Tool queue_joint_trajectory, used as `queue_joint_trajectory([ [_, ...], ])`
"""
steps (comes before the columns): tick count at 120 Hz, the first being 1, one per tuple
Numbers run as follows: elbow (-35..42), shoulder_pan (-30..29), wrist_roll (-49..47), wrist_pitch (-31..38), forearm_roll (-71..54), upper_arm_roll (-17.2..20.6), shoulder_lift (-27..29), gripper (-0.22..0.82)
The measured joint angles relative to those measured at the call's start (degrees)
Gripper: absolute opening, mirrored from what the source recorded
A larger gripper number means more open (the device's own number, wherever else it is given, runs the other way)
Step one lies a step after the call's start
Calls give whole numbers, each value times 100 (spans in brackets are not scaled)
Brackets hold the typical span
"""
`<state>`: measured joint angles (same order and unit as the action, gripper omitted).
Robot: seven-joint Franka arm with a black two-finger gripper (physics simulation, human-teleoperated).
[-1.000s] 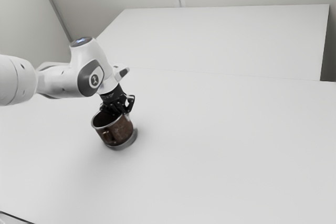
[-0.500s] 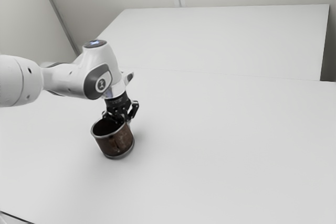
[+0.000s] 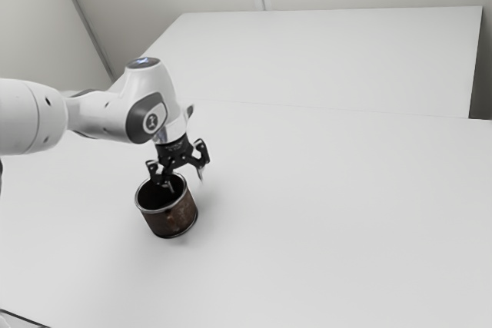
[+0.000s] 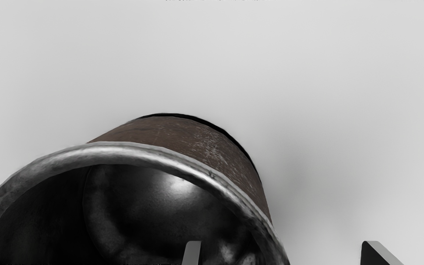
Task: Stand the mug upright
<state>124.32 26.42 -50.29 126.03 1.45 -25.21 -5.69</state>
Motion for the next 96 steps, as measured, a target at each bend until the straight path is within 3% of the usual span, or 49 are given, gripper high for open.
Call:
queue_joint_trajectory([
  [44,-690,-101,-33,-881,-39,26,375,58],
  [64,-1440,-1409,552,-1456,-388,1205,557,59],
  [96,-2417,-1571,2208,-2244,-608,1224,792,60],
])
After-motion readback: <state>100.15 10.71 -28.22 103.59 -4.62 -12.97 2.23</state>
